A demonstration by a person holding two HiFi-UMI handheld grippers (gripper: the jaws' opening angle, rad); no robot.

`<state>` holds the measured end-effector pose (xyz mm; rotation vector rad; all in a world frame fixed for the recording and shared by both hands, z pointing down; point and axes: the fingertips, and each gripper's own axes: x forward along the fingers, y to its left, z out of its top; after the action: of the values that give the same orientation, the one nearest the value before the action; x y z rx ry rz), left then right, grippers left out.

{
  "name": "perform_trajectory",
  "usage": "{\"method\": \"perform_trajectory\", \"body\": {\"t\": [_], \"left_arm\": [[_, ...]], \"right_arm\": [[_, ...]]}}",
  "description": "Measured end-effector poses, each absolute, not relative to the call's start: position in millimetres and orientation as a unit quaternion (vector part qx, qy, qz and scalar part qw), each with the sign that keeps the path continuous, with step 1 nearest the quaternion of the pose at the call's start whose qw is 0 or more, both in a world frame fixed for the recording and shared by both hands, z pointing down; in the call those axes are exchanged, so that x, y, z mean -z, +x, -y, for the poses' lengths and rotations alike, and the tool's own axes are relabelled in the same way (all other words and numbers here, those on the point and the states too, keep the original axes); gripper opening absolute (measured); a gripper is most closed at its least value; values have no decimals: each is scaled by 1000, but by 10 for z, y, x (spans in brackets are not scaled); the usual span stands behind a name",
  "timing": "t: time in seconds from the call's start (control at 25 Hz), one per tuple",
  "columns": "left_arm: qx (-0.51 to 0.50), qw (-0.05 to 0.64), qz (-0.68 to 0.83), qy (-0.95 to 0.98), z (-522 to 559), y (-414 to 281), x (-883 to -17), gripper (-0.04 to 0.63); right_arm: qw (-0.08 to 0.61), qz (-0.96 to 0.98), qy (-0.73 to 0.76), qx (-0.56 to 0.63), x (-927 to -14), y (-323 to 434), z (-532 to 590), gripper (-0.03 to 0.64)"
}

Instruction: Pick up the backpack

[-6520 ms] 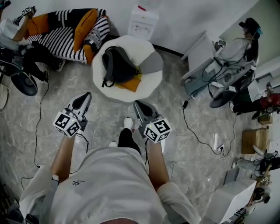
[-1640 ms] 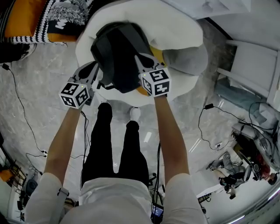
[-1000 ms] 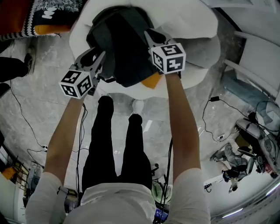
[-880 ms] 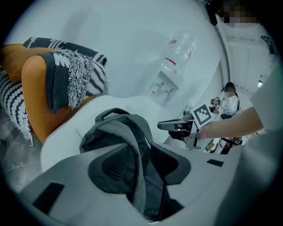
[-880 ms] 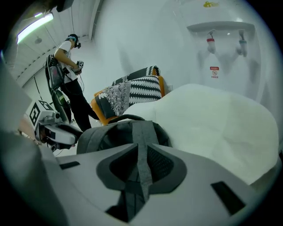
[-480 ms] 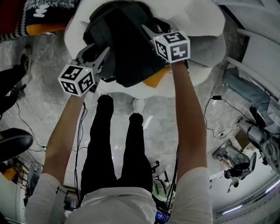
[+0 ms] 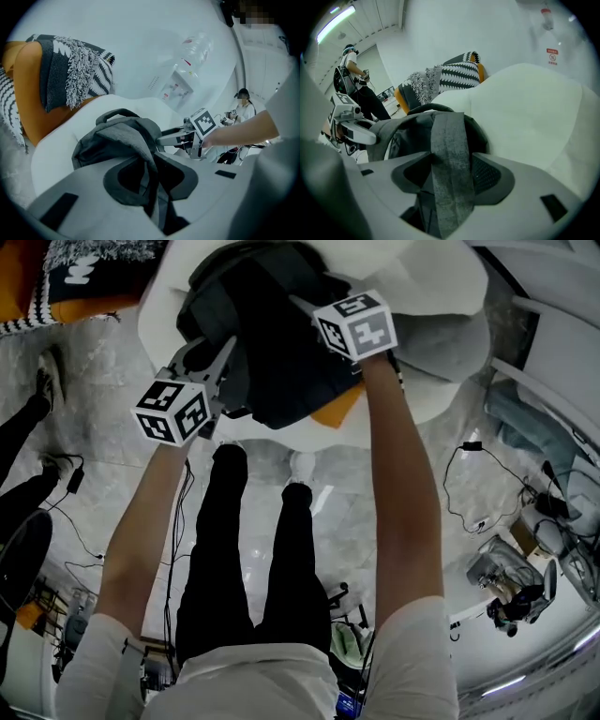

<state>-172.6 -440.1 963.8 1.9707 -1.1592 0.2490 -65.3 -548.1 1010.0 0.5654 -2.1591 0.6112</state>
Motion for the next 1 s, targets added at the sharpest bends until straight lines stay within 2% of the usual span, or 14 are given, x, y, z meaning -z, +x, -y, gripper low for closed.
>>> {"method": "perform_trajectory", "body": {"t": [0.24,0.44,0.56,1.0], "left_arm": [[-102,417,463,775,4376,-1716,-9654,43],[-96,424,464,772,4383,-1714,-9619,37],[-89,426,461,773,4392,-1711,-9582,34],[-83,419,469,773,4329,-1737,-9287,31]], "right_arm": [[406,847,219,-264,-10115,-632,5434,242],[406,845,216,-274,-10077,-593,5414,97],[399,847,211,-282,-10037,-585,5382,71],[383,851,210,-290,-9714,-507,5188,40]]}}
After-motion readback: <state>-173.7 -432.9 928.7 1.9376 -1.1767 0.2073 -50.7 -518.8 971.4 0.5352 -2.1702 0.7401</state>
